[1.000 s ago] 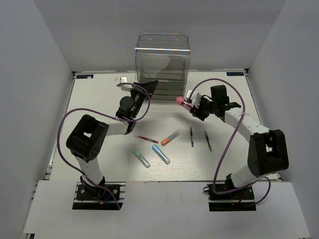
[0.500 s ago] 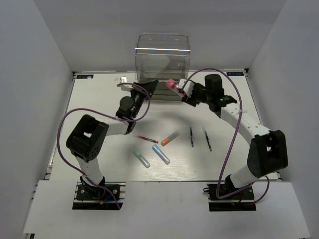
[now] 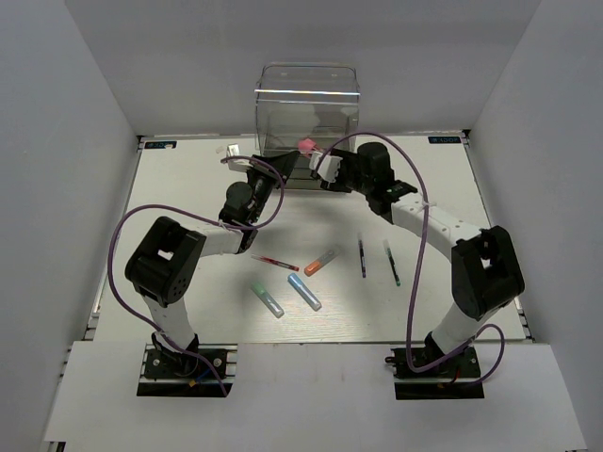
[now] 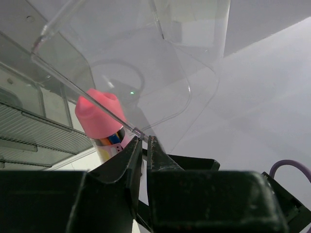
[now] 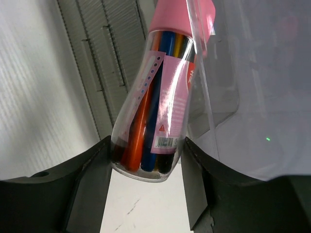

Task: Sort the stationery into containers
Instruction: Place the stationery in the drawer, then close the drawer in the storage box.

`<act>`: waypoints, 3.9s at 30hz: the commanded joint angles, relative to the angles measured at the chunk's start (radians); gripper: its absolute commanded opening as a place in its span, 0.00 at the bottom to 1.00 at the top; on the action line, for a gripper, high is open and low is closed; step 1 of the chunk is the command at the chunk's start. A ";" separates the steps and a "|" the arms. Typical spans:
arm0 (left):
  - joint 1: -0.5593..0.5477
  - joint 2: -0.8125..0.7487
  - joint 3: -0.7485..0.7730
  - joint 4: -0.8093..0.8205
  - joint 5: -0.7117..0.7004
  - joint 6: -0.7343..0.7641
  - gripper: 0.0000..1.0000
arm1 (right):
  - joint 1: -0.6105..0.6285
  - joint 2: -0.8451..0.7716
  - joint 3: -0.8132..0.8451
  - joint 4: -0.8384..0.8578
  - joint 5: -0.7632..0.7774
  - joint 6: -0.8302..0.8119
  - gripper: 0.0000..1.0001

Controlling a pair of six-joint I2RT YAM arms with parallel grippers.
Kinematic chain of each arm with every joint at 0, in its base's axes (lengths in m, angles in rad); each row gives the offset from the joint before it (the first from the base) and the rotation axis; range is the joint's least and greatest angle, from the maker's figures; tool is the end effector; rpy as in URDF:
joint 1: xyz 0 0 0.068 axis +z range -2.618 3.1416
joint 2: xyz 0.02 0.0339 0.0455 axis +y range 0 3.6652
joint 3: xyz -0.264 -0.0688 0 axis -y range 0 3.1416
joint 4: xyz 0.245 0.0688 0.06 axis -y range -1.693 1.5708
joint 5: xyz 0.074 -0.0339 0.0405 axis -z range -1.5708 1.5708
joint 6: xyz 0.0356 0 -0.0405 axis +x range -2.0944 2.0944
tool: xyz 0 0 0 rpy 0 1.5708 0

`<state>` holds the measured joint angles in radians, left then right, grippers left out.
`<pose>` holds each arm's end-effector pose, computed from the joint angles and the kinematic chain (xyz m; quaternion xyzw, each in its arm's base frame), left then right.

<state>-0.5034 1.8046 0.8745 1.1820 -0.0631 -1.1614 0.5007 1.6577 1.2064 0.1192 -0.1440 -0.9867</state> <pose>0.3355 -0.1822 0.2371 -0.2214 0.5715 -0.5712 0.5460 0.3421 0.1930 0.2880 -0.5806 0.5694 -0.0825 0.5761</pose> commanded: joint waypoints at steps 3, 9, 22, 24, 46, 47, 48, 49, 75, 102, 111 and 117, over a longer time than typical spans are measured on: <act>0.002 -0.047 0.055 0.048 0.019 0.000 0.00 | 0.038 -0.007 -0.010 0.235 0.113 -0.087 0.08; 0.002 -0.047 0.073 0.048 0.019 0.000 0.00 | 0.056 0.019 -0.044 0.338 0.185 -0.181 0.08; 0.002 -0.047 0.103 0.048 0.019 0.000 0.00 | 0.052 0.079 -0.067 0.404 0.245 -0.401 0.04; 0.002 -0.047 0.103 0.048 0.019 0.000 0.00 | 0.053 0.085 -0.076 0.413 0.250 -0.458 0.02; 0.002 -0.056 0.094 0.048 0.019 0.000 0.00 | 0.053 0.175 -0.010 0.338 0.377 -0.779 0.00; 0.002 -0.056 0.093 0.048 0.019 0.000 0.00 | 0.052 0.177 -0.007 0.338 0.374 -0.791 0.00; 0.002 -0.056 0.093 0.048 0.019 0.000 0.00 | 0.053 0.181 0.004 0.339 0.377 -0.805 0.00; 0.002 -0.056 0.093 0.048 0.019 0.000 0.00 | 0.052 0.182 0.004 0.344 0.379 -0.813 0.00; 0.002 -0.074 0.075 0.057 0.019 -0.009 0.00 | 0.039 0.269 0.018 0.476 0.383 -1.054 0.15; 0.002 -0.074 0.057 0.067 0.019 -0.009 0.00 | 0.016 0.287 0.051 0.551 0.350 -1.046 0.74; 0.002 -0.074 0.057 0.067 0.009 -0.009 0.00 | 0.024 0.162 -0.036 0.522 0.250 -0.900 0.74; 0.002 -0.074 0.057 0.067 0.009 -0.009 0.00 | 0.012 -0.064 -0.120 0.095 -0.073 -0.643 0.35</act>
<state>-0.5034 1.8046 0.9283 1.1900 -0.0422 -1.1706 0.5213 1.7264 1.0901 0.4400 -0.0071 -1.7954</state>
